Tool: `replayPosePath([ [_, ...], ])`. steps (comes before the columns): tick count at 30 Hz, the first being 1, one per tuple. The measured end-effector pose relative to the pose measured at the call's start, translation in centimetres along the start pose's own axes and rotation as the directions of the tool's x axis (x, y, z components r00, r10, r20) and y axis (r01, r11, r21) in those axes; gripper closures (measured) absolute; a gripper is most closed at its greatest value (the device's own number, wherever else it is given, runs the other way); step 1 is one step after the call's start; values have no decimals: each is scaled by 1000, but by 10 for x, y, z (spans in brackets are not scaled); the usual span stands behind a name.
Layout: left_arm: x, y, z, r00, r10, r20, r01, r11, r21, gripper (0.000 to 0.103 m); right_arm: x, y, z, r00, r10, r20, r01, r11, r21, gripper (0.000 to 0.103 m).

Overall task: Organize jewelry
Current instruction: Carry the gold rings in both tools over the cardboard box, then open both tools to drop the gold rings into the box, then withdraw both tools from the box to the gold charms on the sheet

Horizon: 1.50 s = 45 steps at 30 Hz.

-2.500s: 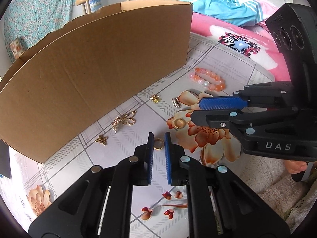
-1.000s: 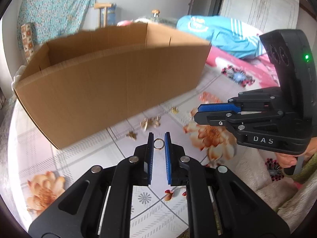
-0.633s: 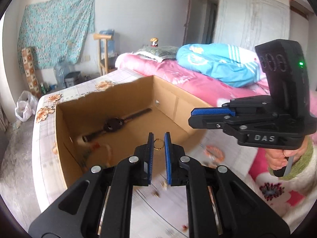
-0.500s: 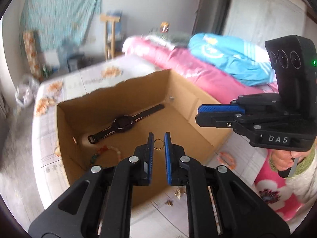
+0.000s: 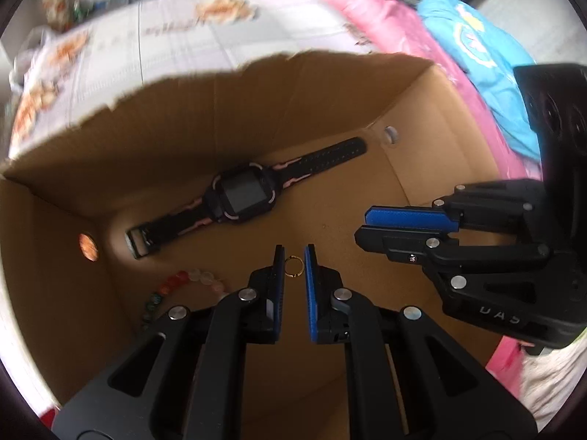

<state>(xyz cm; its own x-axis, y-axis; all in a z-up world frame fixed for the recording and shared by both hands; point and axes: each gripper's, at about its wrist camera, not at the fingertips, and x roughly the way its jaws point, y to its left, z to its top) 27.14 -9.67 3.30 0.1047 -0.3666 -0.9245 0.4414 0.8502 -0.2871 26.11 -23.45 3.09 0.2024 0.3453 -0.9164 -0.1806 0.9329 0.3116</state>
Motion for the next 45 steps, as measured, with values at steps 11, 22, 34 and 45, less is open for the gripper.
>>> replayPosePath([
  [11, 10, 8, 3, 1000, -14, -7, 14, 999, -45, 88, 1, -8, 4, 1000, 26, 6, -26, 999, 24, 90],
  [22, -34, 11, -14, 988, -12, 156, 15, 1000, -22, 88, -24, -7, -3, 994, 4, 110, -4, 1000, -3, 79],
  [34, -144, -23, -136, 824, -54, 564, -57, 983, 176, 88, -133, 14, -108, 849, 93, 521, -55, 995, -88, 79],
  [45, -63, -47, -232, 872, -49, 488, -47, 982, 182, 87, -50, 16, -216, 889, 153, 432, -190, 981, 45, 79],
])
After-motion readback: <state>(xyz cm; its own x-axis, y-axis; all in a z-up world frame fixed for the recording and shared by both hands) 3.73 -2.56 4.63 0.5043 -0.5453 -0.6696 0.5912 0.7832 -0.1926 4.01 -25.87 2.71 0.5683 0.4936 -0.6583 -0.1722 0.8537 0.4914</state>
